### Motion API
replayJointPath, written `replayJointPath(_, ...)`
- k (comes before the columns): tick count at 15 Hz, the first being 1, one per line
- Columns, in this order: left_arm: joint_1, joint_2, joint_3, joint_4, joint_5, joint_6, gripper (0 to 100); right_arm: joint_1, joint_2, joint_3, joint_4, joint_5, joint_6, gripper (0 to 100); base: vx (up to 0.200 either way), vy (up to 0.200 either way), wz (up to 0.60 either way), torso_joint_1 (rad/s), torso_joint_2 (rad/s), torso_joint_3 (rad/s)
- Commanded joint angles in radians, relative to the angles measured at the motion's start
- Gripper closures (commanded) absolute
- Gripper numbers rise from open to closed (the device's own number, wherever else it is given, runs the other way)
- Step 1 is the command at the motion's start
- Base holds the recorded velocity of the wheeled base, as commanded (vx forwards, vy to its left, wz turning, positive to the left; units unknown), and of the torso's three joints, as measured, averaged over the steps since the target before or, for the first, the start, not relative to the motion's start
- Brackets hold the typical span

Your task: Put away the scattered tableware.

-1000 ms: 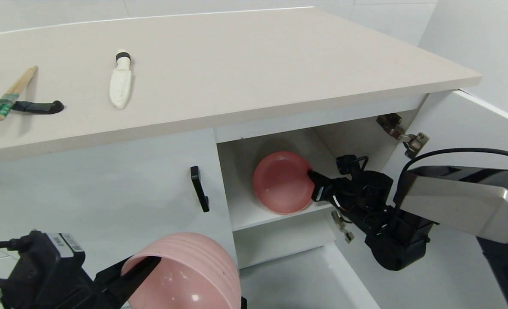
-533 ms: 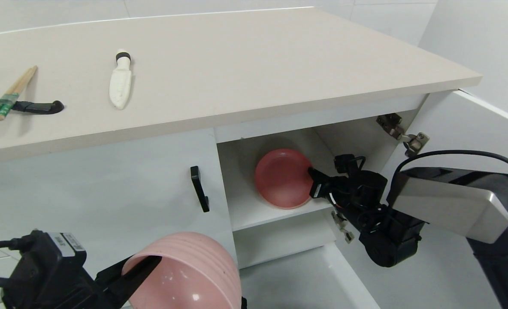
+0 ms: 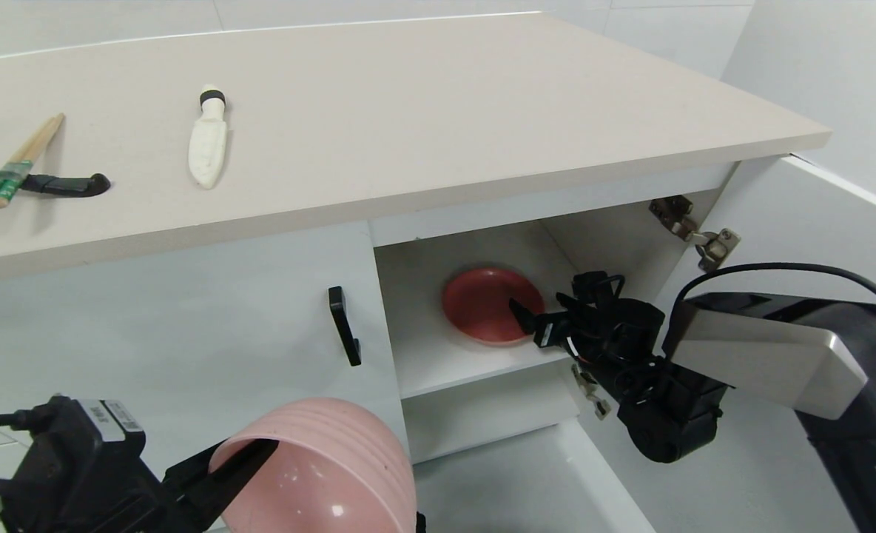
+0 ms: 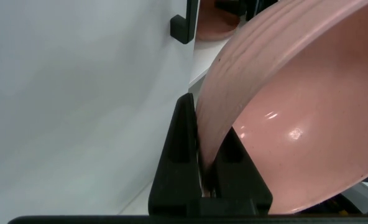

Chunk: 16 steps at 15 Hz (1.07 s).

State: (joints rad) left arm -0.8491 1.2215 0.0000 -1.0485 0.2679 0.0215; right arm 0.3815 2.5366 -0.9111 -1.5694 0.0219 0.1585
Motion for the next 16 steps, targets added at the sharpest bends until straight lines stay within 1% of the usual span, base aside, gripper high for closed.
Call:
replayJointPath(1, -0.001, 0.0, 0.0, -0.001, 0.001, 0.0, 100, -0.004, -0.012, -0.009, -0.001, 0.001, -0.024, 0, 0.0, 0.0, 0.0, 0.0, 0.0, 0.0)
replayJointPath(3, -0.001, 0.0, 0.0, -0.001, 0.001, 0.0, 100, 0.01, -0.101, 0.011, -0.001, 0.0, -0.043, 0, 0.0, 0.0, 0.0, 0.0, 0.0, 0.0)
replayJointPath(5, -0.001, 0.0, 0.0, -0.002, 0.001, 0.0, 100, 0.048, -0.211, 0.075, -0.001, 0.001, -0.111, 0, 0.0, 0.0, 0.0, 0.0, 0.0, 0.0)
replayJointPath(6, -0.001, -0.002, 0.0, -0.008, 0.001, 0.002, 100, 0.07, -0.257, 0.129, -0.001, 0.0, -0.163, 0, 0.0, 0.0, 0.0, 0.0, 0.0, 0.0)
replayJointPath(7, -0.004, -0.004, 0.0, -0.027, 0.001, 0.003, 100, 0.089, -0.308, 0.216, -0.001, 0.001, -0.188, 0, 0.0, 0.0, 0.0, 0.0, 0.0, 0.0)
replayJointPath(8, -0.011, -0.005, 0.0, -0.054, 0.001, 0.012, 100, 0.109, -0.358, 0.301, -0.001, 0.001, -0.191, 0, 0.0, 0.0, 0.0, 0.0, 0.0, 0.0)
replayJointPath(9, -0.013, -0.002, 0.0, -0.074, 0.002, 0.035, 100, 0.125, -0.407, 0.37, -0.001, 0.0, -0.192, 0, 0.0, 0.0, 0.0, 0.0, 0.0, 0.0)
replayJointPath(10, -0.024, -0.002, -0.002, -0.085, 0.002, 0.066, 100, 0.143, -0.475, 0.44, -0.001, 0.0, -0.192, 0, 0.0, 0.0, 0.0, 0.0, 0.0, 0.0)
replayJointPath(11, -0.045, 0.003, -0.009, -0.097, 0.002, 0.109, 100, 0.152, -0.55, 0.515, -0.001, 0.0, -0.192, 0, 0.0, 0.0, 0.0, 0.0, 0.0, 0.0)
replayJointPath(12, -0.061, 0.02, -0.029, -0.119, 0.005, 0.169, 100, 0.155, -0.618, 0.59, -0.001, 0.0, -0.192, 0, 0.0, 0.0, 0.0, 0.0, 0.0, 0.0)
replayJointPath(14, -0.084, 0.098, -0.112, -0.205, 0.007, 0.337, 100, 0.152, -0.756, 0.762, -0.001, 0.0, -0.192, 0, 0.0, 0.0, 0.0, 0.0, 0.0, 0.0)
replayJointPath(15, -0.123, 0.141, -0.132, -0.249, 0.008, 0.397, 100, 0.154, -0.831, 0.825, -0.001, 0.0, -0.191, 0, 0.0, 0.0, 0.0, 0.0, 0.0, 0.0)
replayJointPath(16, -0.153, 0.202, -0.133, -0.269, 0.01, 0.433, 100, 0.152, -0.898, 0.867, -0.001, 0.0, -0.191, 0, 0.0, 0.0, 0.0, 0.0, 0.0, 0.0)
